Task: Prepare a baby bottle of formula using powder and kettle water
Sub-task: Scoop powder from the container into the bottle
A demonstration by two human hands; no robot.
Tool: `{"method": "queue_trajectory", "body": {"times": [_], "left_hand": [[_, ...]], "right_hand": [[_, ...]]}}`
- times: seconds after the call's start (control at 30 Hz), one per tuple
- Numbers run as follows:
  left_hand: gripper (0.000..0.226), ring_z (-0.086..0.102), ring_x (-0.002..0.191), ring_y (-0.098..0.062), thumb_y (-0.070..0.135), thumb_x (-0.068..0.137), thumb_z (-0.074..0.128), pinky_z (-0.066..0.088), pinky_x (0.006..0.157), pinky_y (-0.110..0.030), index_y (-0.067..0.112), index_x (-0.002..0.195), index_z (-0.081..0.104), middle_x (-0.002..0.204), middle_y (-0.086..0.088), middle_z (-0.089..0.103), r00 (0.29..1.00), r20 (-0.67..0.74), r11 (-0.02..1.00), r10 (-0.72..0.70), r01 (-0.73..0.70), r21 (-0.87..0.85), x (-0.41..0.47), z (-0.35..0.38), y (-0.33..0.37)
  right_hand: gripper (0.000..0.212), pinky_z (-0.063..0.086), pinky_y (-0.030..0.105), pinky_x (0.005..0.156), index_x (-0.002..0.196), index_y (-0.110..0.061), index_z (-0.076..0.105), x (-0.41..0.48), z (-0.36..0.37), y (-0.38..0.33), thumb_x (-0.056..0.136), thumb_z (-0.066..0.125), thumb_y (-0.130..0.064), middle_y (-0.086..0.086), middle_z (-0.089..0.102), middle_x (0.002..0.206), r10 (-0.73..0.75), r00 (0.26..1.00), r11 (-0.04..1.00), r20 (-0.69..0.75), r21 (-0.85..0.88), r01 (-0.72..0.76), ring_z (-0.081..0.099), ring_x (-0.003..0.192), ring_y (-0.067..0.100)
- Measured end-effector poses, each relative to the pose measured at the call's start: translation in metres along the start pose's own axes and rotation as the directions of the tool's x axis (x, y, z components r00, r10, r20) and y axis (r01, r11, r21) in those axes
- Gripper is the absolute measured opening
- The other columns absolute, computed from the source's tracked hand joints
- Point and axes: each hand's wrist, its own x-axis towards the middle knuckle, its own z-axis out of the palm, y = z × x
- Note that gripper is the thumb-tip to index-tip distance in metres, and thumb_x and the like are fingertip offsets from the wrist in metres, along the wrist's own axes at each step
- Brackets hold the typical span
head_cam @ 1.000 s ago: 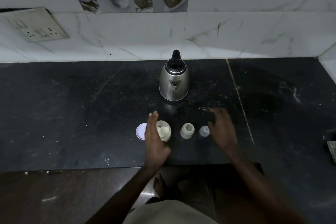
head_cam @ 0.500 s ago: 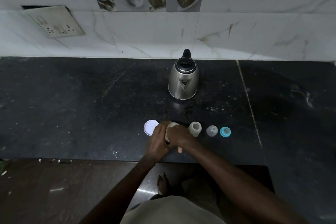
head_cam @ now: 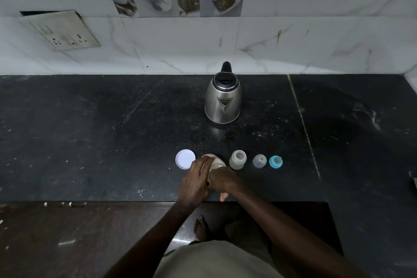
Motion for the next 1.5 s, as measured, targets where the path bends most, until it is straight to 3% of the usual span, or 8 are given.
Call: {"method": "queue_trajectory", "body": {"times": [0.27, 0.5, 0.73, 0.93, 1.1, 1.23, 1.33, 1.5], "left_hand": [[0.078, 0.047, 0.137, -0.019, 0.039, 0.083, 0.081, 0.056, 0.088, -0.039, 0.014, 0.149, 0.049, 0.148, -0.004, 0.050, 0.992, -0.059, 0.985, -0.109, 0.099, -0.143, 0.008, -0.003, -0.002], [0.076, 0.050, 0.133, -0.022, 0.035, 0.082, 0.084, 0.057, 0.088, -0.039, 0.015, 0.147, 0.052, 0.146, -0.003, 0.051, 0.990, -0.083, 0.986, -0.118, 0.108, -0.124, 0.010, -0.004, 0.000], [0.073, 0.055, 0.123, -0.028, 0.029, 0.078, 0.086, 0.053, 0.091, -0.039, 0.008, 0.141, 0.057, 0.138, -0.010, 0.058, 0.990, -0.116, 0.991, -0.084, 0.071, -0.111, 0.012, -0.006, 0.008], [0.072, 0.056, 0.123, -0.031, 0.031, 0.079, 0.085, 0.053, 0.094, -0.041, 0.007, 0.141, 0.057, 0.137, -0.012, 0.058, 0.988, -0.124, 0.990, -0.093, 0.079, -0.118, 0.015, -0.010, 0.012], [0.073, 0.055, 0.124, -0.030, 0.032, 0.079, 0.085, 0.053, 0.093, -0.043, 0.007, 0.140, 0.056, 0.137, -0.011, 0.058, 0.987, -0.120, 0.988, -0.110, 0.095, -0.125, 0.015, -0.011, 0.012], [0.073, 0.056, 0.122, -0.034, 0.030, 0.079, 0.084, 0.052, 0.096, -0.044, 0.004, 0.141, 0.056, 0.138, -0.016, 0.057, 0.992, -0.097, 0.993, -0.076, 0.066, -0.100, 0.016, -0.012, 0.011], [0.071, 0.059, 0.118, -0.036, 0.029, 0.079, 0.085, 0.054, 0.094, -0.045, 0.003, 0.138, 0.058, 0.135, -0.018, 0.059, 0.993, -0.101, 0.994, -0.057, 0.047, -0.099, 0.016, -0.011, 0.012], [0.076, 0.053, 0.128, -0.029, 0.030, 0.080, 0.086, 0.053, 0.095, -0.045, 0.008, 0.145, 0.053, 0.141, -0.010, 0.055, 0.989, -0.097, 0.976, -0.116, 0.096, -0.195, 0.016, -0.015, 0.009]], "right_hand": [[0.027, 0.055, 0.042, 0.088, 0.122, -0.010, 0.072, -0.010, -0.003, 0.007, 0.103, 0.052, -0.013, 0.011, 0.070, 0.128, -0.067, 0.928, 0.975, -0.367, -0.223, -0.017, 0.068, 0.119, 0.032], [0.026, 0.046, 0.032, 0.041, 0.094, -0.011, 0.075, -0.032, -0.007, 0.021, 0.071, 0.080, 0.000, 0.008, 0.072, 0.078, -0.243, 0.744, 0.949, -0.622, -0.313, 0.047, 0.072, 0.059, 0.030], [0.028, 0.044, 0.029, 0.042, 0.077, -0.021, 0.072, -0.032, -0.009, 0.031, 0.062, 0.093, -0.010, -0.003, 0.069, 0.073, -0.385, 0.645, 0.893, -0.660, -0.442, 0.082, 0.068, 0.060, 0.019], [0.021, 0.050, 0.031, 0.044, 0.094, -0.020, 0.080, -0.024, -0.011, 0.039, 0.073, 0.080, -0.017, -0.005, 0.073, 0.078, -0.556, 0.582, 0.773, -0.594, -0.626, 0.100, 0.068, 0.062, 0.017], [0.023, 0.046, 0.026, 0.044, 0.080, -0.020, 0.080, -0.015, -0.012, 0.037, 0.061, 0.092, -0.021, -0.005, 0.070, 0.068, -0.539, 0.644, 0.716, -0.543, -0.698, 0.011, 0.065, 0.057, 0.016], [0.022, 0.047, 0.025, 0.044, 0.062, -0.018, 0.072, -0.014, -0.009, 0.025, 0.057, 0.093, -0.015, 0.000, 0.070, 0.062, -0.379, 0.759, 0.815, -0.530, -0.580, 0.003, 0.068, 0.055, 0.017], [0.015, 0.054, 0.034, 0.070, 0.096, -0.011, 0.078, -0.009, -0.008, 0.016, 0.093, 0.063, -0.011, 0.010, 0.078, 0.099, -0.121, 0.871, 0.944, -0.475, -0.327, -0.047, 0.075, 0.092, 0.027], [0.020, 0.053, 0.037, 0.080, 0.092, -0.012, 0.084, -0.012, -0.006, 0.017, 0.090, 0.064, -0.011, 0.007, 0.081, 0.094, 0.216, 0.747, 0.928, -0.629, 0.369, 0.043, 0.072, 0.093, 0.028]]}}
